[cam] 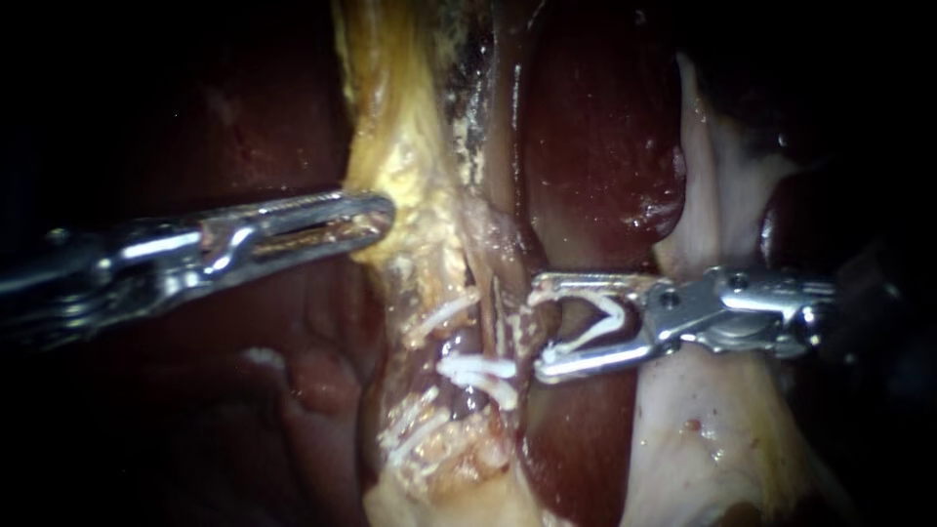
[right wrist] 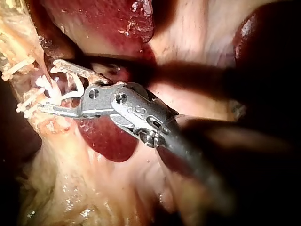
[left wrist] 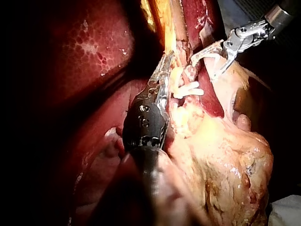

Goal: Clipping third clip right tube

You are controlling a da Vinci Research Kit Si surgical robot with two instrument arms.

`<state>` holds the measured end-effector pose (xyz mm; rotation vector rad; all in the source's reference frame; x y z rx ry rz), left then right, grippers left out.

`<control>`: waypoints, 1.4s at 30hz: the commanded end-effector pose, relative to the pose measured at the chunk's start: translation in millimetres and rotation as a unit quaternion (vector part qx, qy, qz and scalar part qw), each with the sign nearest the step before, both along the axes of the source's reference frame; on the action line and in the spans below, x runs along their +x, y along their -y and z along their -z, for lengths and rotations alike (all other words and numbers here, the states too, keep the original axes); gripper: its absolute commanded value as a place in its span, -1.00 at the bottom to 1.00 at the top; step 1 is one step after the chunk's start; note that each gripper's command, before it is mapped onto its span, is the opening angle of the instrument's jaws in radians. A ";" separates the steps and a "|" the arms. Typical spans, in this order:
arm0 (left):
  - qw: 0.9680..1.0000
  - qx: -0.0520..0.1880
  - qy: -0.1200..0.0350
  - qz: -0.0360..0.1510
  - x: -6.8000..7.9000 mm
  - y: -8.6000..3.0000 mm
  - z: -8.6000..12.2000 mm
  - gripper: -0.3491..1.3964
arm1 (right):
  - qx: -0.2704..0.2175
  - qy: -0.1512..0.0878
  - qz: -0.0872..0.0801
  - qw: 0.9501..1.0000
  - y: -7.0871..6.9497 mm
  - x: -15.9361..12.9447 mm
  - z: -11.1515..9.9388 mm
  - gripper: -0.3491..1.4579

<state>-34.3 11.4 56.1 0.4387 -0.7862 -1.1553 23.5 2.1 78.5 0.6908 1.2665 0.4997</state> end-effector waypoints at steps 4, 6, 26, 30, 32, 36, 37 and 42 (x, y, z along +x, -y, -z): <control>1.000 -0.005 0.002 0.008 0.9 -0.2 1.5 -1.00 | 0.022 0.005 0.000 1.000 0.2 1.6 -1.5 0.05; 1.000 -0.005 0.003 0.009 1.0 -0.1 1.9 -1.00 | 0.033 0.006 0.000 0.999 0.2 2.4 -2.0 0.04; 1.000 -0.008 0.001 0.008 2.0 -0.5 1.7 -1.00 | 0.140 -0.064 0.055 0.986 1.8 5.8 0.4 -0.05; 1.000 -0.008 0.000 0.008 2.4 -0.9 1.4 -1.00 | 0.163 -0.078 0.060 0.982 1.9 5.9 0.9 -0.07; 1.000 -0.008 0.000 0.008 2.4 -0.9 1.3 -1.00 | 0.175 -0.090 0.055 0.979 1.4 5.9 1.3 -0.08; 1.000 -0.008 0.000 0.009 2.3 -0.8 1.3 -1.00 | 0.187 -0.109 0.041 0.975 0.1 6.2 2.4 -0.08; 1.000 -0.008 0.000 0.009 2.3 -0.8 1.2 -1.00 | 0.188 -0.111 0.036 0.975 -0.2 6.3 2.6 -0.08; 1.000 -0.009 0.000 0.009 2.2 -0.7 1.2 -1.00 | 0.192 -0.115 0.021 0.974 -1.4 6.6 3.0 -0.08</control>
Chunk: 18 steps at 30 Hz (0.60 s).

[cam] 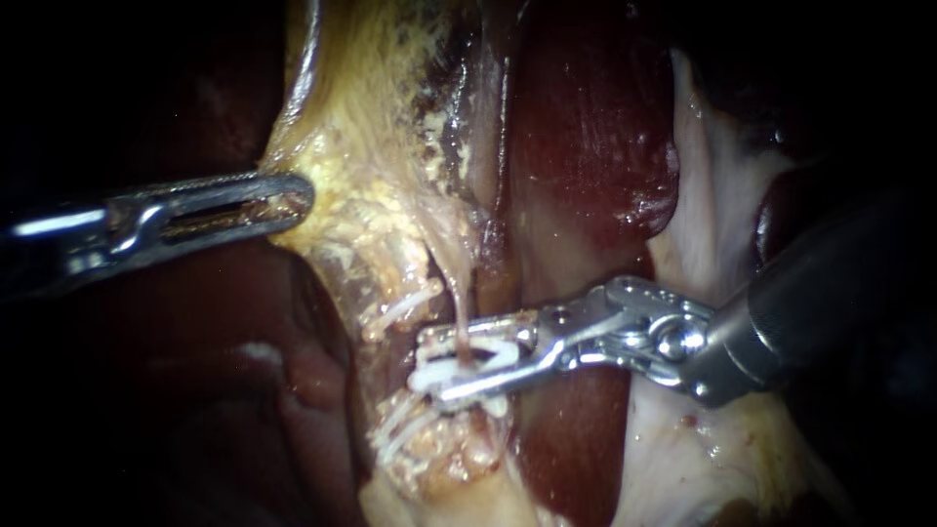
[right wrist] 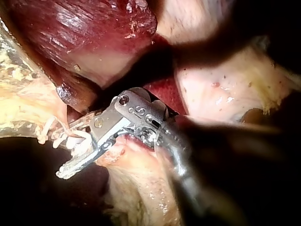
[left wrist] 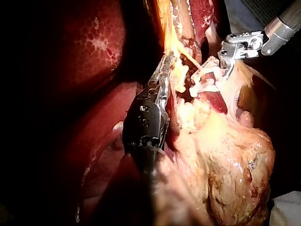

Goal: Clipping third clip right tube

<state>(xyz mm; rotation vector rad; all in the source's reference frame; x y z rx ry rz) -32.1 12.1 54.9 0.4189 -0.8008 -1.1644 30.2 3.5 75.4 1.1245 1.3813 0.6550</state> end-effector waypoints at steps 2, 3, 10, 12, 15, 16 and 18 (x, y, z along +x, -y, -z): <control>1.000 0.000 -0.001 0.001 -0.1 0.0 0.0 -1.00 | 0.003 0.001 -0.003 1.000 -0.3 0.2 -0.2 -0.08; 1.000 0.000 -0.001 0.001 -0.1 0.1 0.0 -1.00 | 0.007 0.003 -0.009 1.000 -0.5 0.4 -0.3 -0.08; 1.000 0.000 -0.001 0.002 -0.2 0.2 0.2 -1.00 | 0.038 0.007 -0.012 0.999 -1.0 0.5 -0.4 -0.16; 1.000 0.000 -0.001 0.002 -0.2 0.2 0.2 -1.00 | 0.044 0.009 -0.011 0.999 -1.0 0.5 -0.5 -0.21; 1.000 0.000 -0.001 0.002 -0.2 0.2 0.2 -1.00 | 0.047 0.014 -0.018 0.999 -1.1 0.3 -0.5 -0.67; 1.000 0.000 -0.001 0.002 -0.2 0.2 0.2 -1.00 | 0.049 0.019 -0.019 0.998 -1.1 0.2 -0.6 -0.99; 1.000 0.000 -0.001 0.001 -0.2 0.2 0.2 -1.00 | 0.047 0.038 -0.019 0.998 -1.3 -0.1 -0.7 -1.00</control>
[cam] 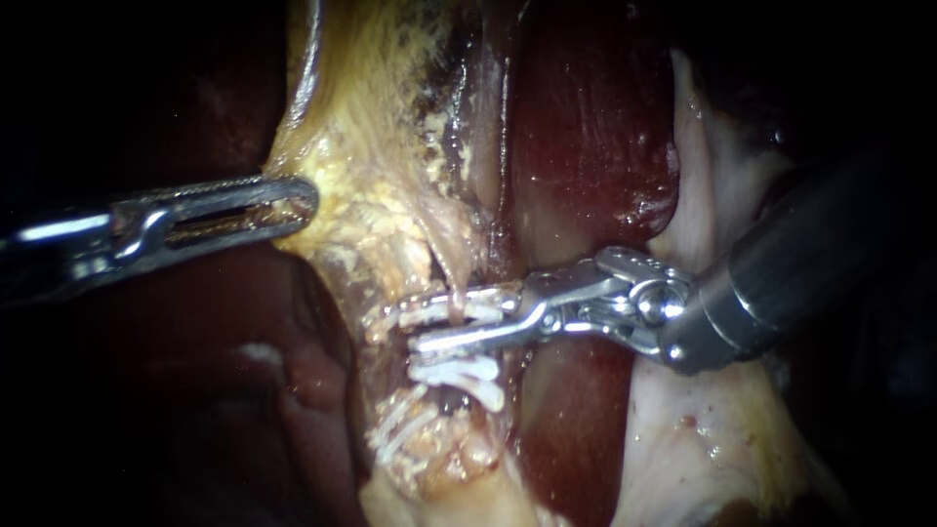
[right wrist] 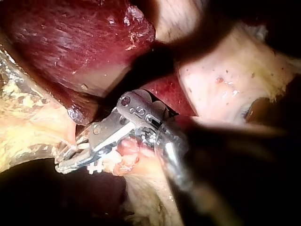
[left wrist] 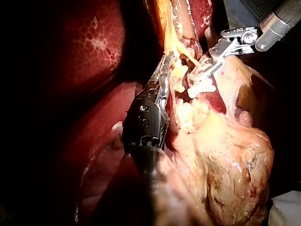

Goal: Clipping third clip right tube

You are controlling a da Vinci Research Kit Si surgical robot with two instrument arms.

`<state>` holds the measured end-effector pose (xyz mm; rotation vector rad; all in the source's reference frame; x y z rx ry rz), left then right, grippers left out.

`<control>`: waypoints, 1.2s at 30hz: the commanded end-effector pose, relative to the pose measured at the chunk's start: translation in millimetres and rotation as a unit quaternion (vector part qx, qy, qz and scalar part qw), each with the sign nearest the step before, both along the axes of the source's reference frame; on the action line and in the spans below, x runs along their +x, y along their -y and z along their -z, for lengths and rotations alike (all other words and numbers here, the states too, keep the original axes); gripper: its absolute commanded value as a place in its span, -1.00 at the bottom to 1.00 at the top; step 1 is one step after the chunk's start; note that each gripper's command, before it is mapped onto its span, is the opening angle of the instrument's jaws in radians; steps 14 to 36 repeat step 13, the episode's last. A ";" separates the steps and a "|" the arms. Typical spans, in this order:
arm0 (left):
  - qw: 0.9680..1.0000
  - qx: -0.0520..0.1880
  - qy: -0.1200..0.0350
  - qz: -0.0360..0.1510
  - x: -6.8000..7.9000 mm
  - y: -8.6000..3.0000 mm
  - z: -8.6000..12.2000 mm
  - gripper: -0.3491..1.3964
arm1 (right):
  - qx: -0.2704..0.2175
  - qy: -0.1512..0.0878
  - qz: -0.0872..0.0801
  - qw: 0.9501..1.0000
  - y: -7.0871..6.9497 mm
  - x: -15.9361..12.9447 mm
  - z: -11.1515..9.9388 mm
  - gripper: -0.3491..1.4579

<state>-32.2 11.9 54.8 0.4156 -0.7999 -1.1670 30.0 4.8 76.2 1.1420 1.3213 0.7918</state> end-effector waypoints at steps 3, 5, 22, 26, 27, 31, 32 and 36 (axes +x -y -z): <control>1.000 0.000 0.000 0.000 0.0 0.0 0.0 -1.00 | -0.006 0.021 -0.002 1.000 -0.2 -0.5 -0.4 -1.00; 1.000 0.000 0.000 0.000 0.0 0.0 0.0 -1.00 | -0.006 0.023 -0.004 1.000 -0.4 -0.8 -0.7 -1.00; 1.000 0.000 0.000 0.000 0.1 -0.1 0.1 -1.00 | -0.003 0.023 -0.004 1.000 -0.4 -0.8 -0.9 -1.00; 1.000 0.000 0.000 0.000 0.1 -0.1 0.1 -1.00 | -0.003 0.023 -0.004 1.000 -0.4 -0.8 -0.9 -1.00; 1.000 0.000 0.000 0.000 0.1 -0.1 0.1 -1.00 | -0.003 0.023 -0.004 1.000 -0.4 -0.8 -0.9 -1.00; 1.000 0.000 0.000 0.000 0.1 -0.1 0.1 -1.00 | -0.003 0.023 -0.004 1.000 -0.4 -0.8 -0.9 -1.00; 1.000 0.000 0.000 0.000 0.1 -0.1 0.1 -1.00 | -0.003 0.023 -0.004 1.000 -0.4 -0.8 -0.9 -1.00; 1.000 0.000 0.000 0.000 0.1 -0.1 0.1 -1.00 | -0.003 0.023 -0.004 1.000 -0.4 -0.8 -0.9 -1.00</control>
